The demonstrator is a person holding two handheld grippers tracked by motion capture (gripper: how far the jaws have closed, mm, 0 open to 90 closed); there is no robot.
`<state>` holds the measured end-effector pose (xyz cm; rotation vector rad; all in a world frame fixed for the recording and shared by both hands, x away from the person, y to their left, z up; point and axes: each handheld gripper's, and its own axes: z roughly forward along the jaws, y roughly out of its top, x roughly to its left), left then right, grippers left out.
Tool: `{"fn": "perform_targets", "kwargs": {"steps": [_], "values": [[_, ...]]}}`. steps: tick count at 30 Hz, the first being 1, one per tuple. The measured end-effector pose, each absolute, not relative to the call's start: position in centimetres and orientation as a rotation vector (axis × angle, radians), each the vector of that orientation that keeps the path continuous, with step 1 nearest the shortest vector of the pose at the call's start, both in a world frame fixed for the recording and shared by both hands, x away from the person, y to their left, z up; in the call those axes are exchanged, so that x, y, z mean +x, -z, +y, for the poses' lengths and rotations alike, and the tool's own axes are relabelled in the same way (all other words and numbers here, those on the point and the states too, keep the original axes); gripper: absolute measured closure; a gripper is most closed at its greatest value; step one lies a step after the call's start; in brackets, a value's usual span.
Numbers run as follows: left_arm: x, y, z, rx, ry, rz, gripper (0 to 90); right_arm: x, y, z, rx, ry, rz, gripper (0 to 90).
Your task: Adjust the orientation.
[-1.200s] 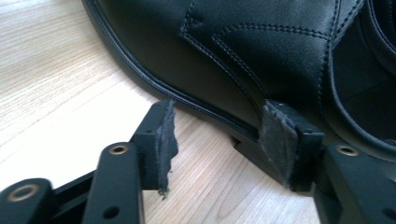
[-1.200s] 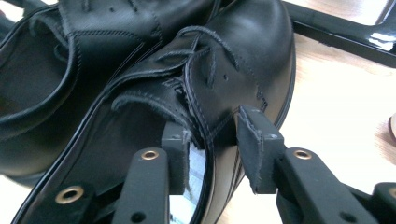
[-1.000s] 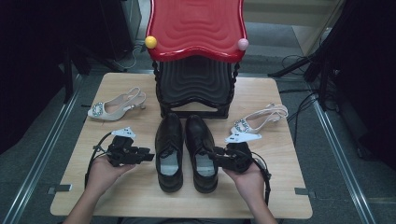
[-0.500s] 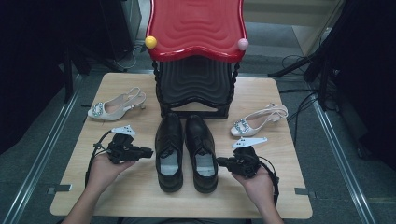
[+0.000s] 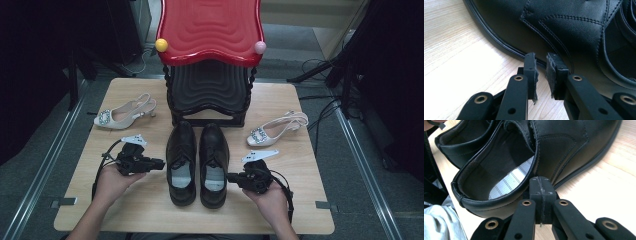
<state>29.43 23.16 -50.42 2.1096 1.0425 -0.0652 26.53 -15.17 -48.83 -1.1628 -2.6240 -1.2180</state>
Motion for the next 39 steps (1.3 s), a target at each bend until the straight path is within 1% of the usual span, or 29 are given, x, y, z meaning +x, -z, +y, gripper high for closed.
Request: {"fn": "perform_targets", "kwargs": {"steps": [4, 8, 14, 16, 20, 30, 39], "values": [[29.5, 50.6, 23.2, 2.114, 0.085, 1.020, 79.6, 26.2, 48.9, -14.5, -1.146, 1.223, -2.619, 90.0], [29.8, 51.1, 23.2, 2.114, 0.099, 1.040, 80.9, 26.1, 49.0, -14.3, -1.153, 1.226, -2.635, 90.0], [30.8, 51.9, 22.6, 2.092, 0.098, 1.087, 80.7, 27.6, 49.6, -15.1, -1.239, 1.242, -2.600, 90.0], [31.0, 52.0, 22.6, 2.078, 0.127, 1.078, 83.5, 28.2, 49.9, -15.0, -1.261, 1.241, -2.594, 90.0], [30.9, 52.0, 22.2, 2.079, 0.130, 1.066, 89.3, 29.1, 50.3, -14.8, -1.285, 1.229, -2.600, 90.0], [30.7, 52.0, 21.6, 2.084, 0.151, 1.056, 89.9, 29.2, 50.1, -14.8, -1.296, 1.233, -2.600, 89.7], [29.9, 51.9, 19.9, 2.102, 0.162, 1.011, 90.0, 29.9, 50.0, -15.7, -1.363, 1.250, -2.583, 90.0]]}}
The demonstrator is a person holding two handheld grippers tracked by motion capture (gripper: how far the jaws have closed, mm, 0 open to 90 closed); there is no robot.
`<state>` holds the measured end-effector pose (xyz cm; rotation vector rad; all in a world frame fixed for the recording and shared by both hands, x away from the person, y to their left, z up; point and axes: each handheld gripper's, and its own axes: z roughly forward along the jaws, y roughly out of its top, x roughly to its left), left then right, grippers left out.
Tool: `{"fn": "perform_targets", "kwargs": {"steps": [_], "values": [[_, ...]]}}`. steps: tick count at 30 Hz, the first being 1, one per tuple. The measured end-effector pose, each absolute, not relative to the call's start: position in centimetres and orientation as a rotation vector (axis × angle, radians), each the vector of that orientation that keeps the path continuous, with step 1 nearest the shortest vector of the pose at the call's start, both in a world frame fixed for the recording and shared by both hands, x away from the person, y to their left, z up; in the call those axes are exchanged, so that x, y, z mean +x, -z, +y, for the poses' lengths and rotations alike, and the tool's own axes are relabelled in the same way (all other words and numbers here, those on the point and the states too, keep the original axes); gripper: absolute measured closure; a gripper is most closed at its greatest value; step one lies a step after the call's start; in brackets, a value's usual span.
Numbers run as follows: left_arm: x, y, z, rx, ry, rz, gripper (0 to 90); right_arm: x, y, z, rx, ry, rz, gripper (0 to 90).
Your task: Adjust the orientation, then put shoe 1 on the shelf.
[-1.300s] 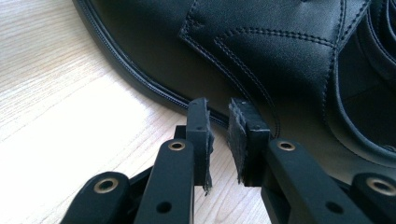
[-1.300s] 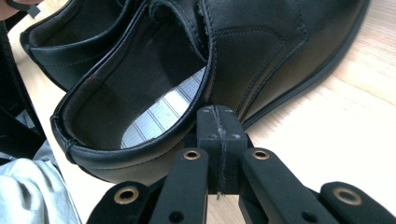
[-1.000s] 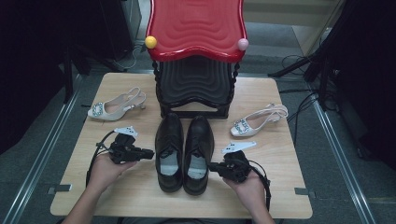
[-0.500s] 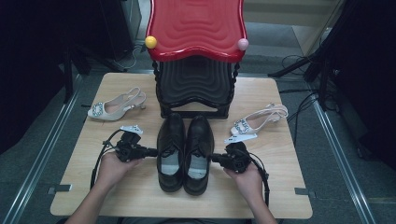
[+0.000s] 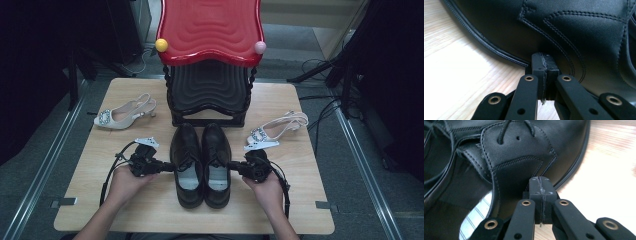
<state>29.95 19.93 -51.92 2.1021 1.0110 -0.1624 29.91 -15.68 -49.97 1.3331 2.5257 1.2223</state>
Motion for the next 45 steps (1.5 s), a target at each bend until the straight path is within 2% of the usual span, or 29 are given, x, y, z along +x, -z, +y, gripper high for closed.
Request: {"fn": "perform_targets", "kwargs": {"steps": [17, 19, 22, 32, 45], "values": [[29.3, 52.3, 16.9, 2.115, 0.160, 0.950, 89.9, 31.2, 49.5, -17.7, 1.394, -1.121, 2.419, 90.0], [29.4, 52.2, 17.1, 2.122, 0.168, 0.949, 89.4, 31.3, 49.4, -18.0, 1.399, -1.146, 2.422, 87.5], [29.3, 51.9, 17.7, 2.148, 0.142, 0.929, 78.2, 31.2, 49.3, -18.3, 1.392, -1.164, 2.424, 85.8], [29.0, 51.3, 19.6, 2.159, 0.093, 0.952, 60.6, 30.7, 48.4, -19.0, 1.392, -1.203, 2.432, 80.2], [29.1, 51.4, 20.2, 2.159, 0.103, 0.970, 50.7, 29.9, 46.6, -19.1, 1.381, -1.227, 2.438, 76.0]]}}
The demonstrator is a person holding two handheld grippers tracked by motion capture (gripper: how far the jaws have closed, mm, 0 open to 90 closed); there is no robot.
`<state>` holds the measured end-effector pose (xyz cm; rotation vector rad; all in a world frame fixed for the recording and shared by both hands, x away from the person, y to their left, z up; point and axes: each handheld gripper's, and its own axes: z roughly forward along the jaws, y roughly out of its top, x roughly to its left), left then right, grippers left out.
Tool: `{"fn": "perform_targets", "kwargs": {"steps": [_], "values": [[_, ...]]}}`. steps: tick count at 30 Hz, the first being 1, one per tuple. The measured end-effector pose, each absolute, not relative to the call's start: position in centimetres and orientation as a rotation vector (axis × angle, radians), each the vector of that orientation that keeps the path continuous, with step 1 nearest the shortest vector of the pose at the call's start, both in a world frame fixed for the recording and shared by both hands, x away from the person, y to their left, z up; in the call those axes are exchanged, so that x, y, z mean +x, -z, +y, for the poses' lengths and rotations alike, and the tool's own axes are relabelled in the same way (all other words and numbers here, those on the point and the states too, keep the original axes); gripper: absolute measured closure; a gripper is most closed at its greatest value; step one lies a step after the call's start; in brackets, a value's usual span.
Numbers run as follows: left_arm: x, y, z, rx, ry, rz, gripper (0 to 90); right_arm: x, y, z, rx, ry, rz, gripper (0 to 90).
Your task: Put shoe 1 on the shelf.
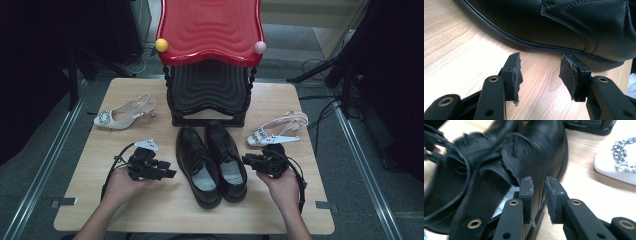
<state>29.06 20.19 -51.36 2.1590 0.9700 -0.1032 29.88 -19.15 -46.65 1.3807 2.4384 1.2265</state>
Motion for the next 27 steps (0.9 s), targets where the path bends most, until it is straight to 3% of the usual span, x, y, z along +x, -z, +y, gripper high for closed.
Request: {"fn": "perform_targets", "kwargs": {"steps": [8, 15, 27], "values": [[29.1, 51.3, 20.4, 2.158, 0.087, 0.973, 48.1, 28.4, 44.0, -17.8, 1.309, -1.294, 2.515, 73.5], [29.0, 51.2, 20.3, 2.156, 0.077, 0.967, 47.0, 27.4, 44.3, -14.8, 1.247, -1.246, 2.630, 69.0], [29.2, 50.7, 20.8, 2.136, 0.060, 0.971, 42.6, 28.7, 45.9, -11.8, 1.277, -1.097, 2.752, 61.6]]}}
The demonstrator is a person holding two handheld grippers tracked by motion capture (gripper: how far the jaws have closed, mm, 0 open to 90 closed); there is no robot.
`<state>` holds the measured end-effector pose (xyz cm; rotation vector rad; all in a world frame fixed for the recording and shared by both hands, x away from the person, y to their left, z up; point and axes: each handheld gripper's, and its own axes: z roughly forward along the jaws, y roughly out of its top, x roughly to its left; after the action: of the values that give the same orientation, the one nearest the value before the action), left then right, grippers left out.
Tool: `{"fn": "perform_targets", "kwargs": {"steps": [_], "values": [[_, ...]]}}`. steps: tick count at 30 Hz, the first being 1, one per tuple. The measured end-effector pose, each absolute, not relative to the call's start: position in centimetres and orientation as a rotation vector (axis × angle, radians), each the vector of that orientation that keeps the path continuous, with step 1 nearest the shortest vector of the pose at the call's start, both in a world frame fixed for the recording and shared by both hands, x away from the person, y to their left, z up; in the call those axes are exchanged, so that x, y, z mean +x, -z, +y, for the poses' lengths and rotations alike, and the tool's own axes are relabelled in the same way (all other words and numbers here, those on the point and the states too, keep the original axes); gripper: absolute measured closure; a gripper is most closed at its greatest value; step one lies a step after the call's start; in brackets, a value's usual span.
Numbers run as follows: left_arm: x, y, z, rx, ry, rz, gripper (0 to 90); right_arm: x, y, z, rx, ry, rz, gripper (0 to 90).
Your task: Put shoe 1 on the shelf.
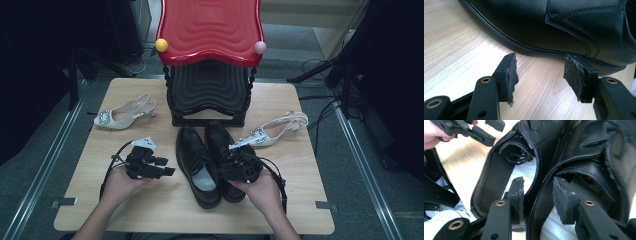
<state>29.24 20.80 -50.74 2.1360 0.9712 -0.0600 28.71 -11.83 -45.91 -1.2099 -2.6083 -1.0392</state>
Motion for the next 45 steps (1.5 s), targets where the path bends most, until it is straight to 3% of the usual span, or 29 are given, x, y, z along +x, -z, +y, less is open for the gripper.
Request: {"fn": "perform_targets", "kwargs": {"steps": [14, 19, 22, 24, 45], "values": [[30.1, 50.1, 21.7, 2.095, 0.020, 0.983, 40.9, 30.3, 47.7, -8.7, -1.288, 0.796, -2.651, 58.4], [30.4, 49.8, 21.8, 2.092, 0.014, 0.992, 40.8, 30.3, 47.8, -8.4, -1.307, 0.769, -2.684, 67.0], [30.5, 49.7, 21.9, 2.096, 0.009, 0.985, 40.8, 30.5, 47.7, -8.9, -1.299, 0.768, -2.713, 78.7], [30.6, 49.7, 22.0, 2.097, 0.001, 0.992, 40.7, 30.8, 47.8, -9.5, -1.308, 0.764, -2.691, 81.8], [30.9, 49.6, 23.8, 2.067, -0.022, 1.040, 40.7, 31.2, 44.8, -14.0, -1.269, 0.858, -2.483, 83.1]]}}
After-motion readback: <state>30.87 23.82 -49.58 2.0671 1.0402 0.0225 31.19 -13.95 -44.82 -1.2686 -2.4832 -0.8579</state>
